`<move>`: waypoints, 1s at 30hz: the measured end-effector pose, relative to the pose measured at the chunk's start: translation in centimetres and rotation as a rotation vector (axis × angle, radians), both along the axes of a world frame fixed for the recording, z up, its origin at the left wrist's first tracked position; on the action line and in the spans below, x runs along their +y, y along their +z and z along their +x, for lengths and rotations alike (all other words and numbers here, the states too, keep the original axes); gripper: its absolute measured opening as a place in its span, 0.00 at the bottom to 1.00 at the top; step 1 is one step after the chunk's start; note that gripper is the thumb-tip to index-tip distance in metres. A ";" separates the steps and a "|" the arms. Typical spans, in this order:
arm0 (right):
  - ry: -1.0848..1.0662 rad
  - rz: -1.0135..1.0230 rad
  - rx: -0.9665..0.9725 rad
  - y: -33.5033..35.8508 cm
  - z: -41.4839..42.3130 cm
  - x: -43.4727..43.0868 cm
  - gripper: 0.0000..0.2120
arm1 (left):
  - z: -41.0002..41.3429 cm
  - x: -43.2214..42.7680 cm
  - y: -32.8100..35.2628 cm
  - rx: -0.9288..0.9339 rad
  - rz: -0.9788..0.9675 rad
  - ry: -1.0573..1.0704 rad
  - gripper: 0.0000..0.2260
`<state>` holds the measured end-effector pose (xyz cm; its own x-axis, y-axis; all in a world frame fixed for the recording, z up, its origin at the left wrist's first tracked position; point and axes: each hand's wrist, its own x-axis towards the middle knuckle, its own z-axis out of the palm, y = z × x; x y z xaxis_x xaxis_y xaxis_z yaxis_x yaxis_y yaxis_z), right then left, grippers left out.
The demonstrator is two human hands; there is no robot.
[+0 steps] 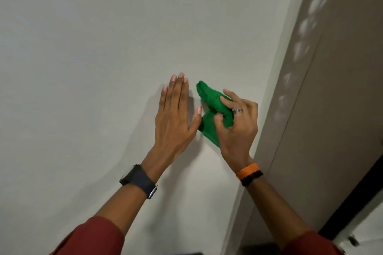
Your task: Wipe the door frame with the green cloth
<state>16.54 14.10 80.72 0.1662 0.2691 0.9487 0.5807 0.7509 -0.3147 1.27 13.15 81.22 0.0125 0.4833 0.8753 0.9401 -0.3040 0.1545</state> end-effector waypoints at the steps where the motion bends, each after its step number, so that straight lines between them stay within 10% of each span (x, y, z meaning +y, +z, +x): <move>1: -0.003 0.036 0.018 2.7 0.6 0.3 0.13 | 0.6 0.4 2.5 0.015 0.043 -0.008 0.32; 9: -0.103 0.409 0.269 19.5 9.9 3.5 0.16 | 7.1 4.0 15.4 0.089 0.308 -0.050 0.30; 15: -0.173 -0.026 -0.155 19.5 14.2 10.2 0.26 | 9.8 9.6 17.7 0.169 0.274 -0.035 0.32; 30: -0.409 0.218 -0.140 25.1 14.0 15.7 0.31 | 10.1 14.2 17.1 0.353 0.391 0.218 0.33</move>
